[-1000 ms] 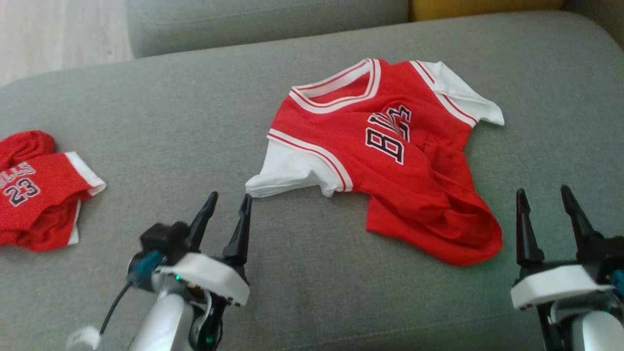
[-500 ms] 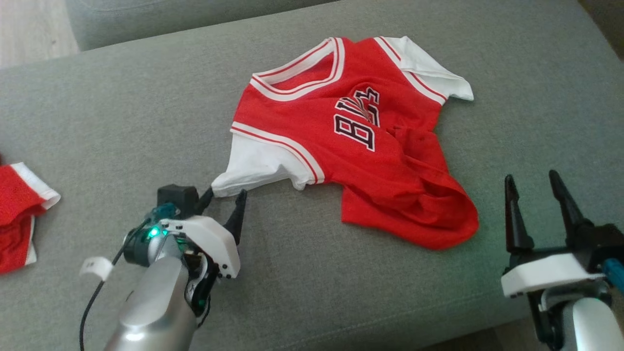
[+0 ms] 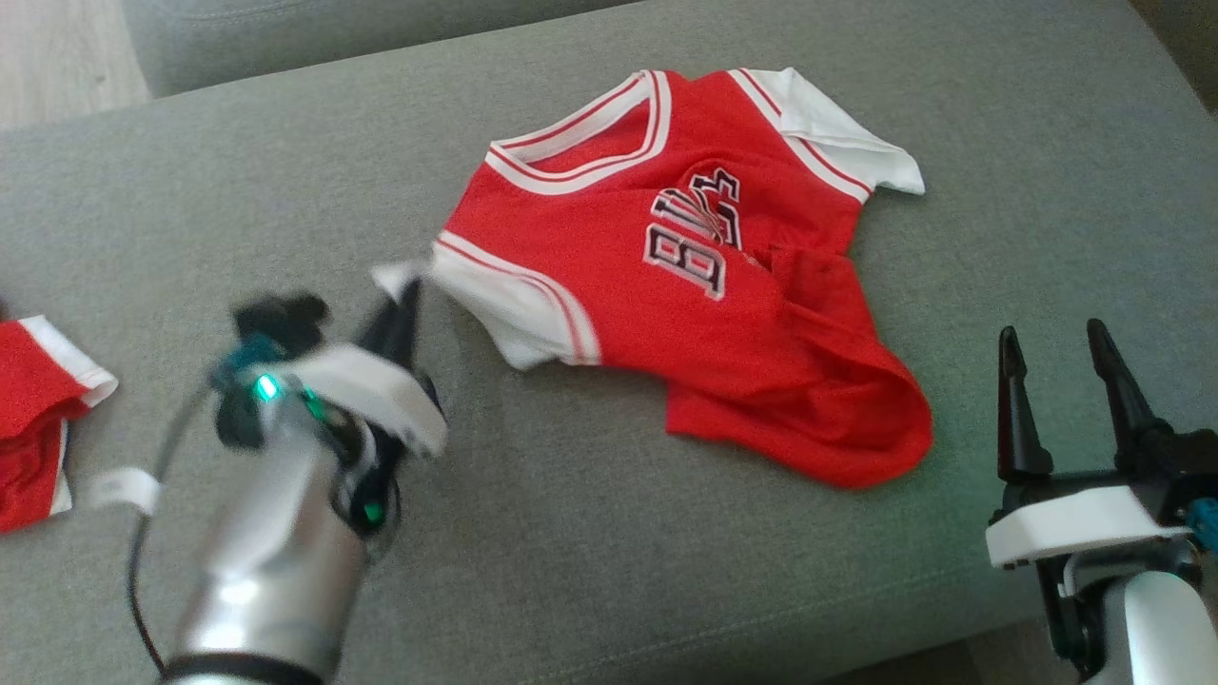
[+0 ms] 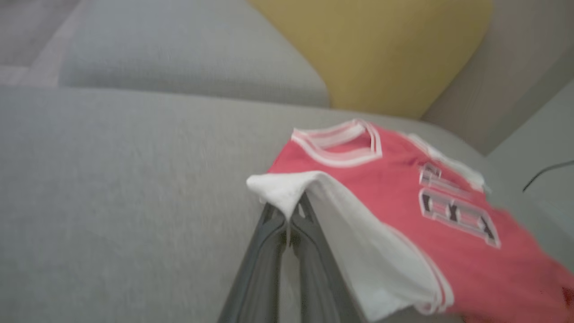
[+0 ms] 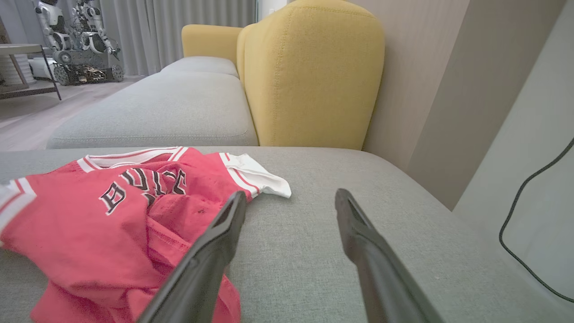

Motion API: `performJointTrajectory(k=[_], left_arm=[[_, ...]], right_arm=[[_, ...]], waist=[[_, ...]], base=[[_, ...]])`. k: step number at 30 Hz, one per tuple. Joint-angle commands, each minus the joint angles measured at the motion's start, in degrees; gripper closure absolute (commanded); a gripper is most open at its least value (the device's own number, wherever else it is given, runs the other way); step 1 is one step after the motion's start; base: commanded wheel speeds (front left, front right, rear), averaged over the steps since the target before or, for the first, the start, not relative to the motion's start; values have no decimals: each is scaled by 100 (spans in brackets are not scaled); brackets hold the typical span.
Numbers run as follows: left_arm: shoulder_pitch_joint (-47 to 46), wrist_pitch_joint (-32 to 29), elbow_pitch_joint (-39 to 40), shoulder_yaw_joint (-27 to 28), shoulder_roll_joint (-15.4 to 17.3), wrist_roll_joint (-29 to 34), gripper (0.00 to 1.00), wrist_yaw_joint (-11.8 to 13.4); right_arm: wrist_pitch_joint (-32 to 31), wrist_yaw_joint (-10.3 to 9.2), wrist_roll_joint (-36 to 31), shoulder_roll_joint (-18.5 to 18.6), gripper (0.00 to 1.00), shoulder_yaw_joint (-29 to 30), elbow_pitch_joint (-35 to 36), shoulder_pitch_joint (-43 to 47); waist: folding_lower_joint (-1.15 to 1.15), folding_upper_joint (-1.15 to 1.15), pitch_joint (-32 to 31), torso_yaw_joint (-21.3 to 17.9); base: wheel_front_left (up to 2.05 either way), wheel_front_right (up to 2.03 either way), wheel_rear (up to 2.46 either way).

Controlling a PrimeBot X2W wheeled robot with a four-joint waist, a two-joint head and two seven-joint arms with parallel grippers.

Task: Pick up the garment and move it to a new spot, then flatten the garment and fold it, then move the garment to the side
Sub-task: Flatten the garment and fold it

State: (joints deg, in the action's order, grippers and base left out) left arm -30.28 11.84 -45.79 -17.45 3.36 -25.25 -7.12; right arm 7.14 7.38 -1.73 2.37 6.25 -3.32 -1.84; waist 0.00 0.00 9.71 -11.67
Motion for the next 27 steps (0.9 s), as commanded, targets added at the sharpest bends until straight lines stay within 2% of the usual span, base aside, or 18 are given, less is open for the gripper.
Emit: performJointTrajectory(k=[1,10,16,20,21,27], left_arm=[[-494,201,378,422,250,-106,100,23],[-461,313,1280,1304,717,-166,100,262],[46,315,1401,1400,903,17,100,336],[398,157,1173,1240,833,94,100,387],[453,162,1139,1201,807,133,0,431],[705,287,1368,1269,505,94,0,521]], right_arm=[[56,11,-1,51,0,-138,140,-234],[12,11,-61,51,0,-308,75,-217],[-45,11,-82,51,0,-368,6,-210],[-100,11,-81,51,0,-439,-113,-228],[-114,11,-93,51,0,-457,-147,-235],[-205,11,14,51,0,-496,-292,-354]], waist=[[0,0,-21,71],[0,0,-82,378],[0,0,-98,628],[0,0,-130,775],[0,0,-143,808],[0,0,-280,1029]], base=[[0,0,0],[0,0,0],[0,0,0],[0,0,0],[0,0,0],[0,0,0]])
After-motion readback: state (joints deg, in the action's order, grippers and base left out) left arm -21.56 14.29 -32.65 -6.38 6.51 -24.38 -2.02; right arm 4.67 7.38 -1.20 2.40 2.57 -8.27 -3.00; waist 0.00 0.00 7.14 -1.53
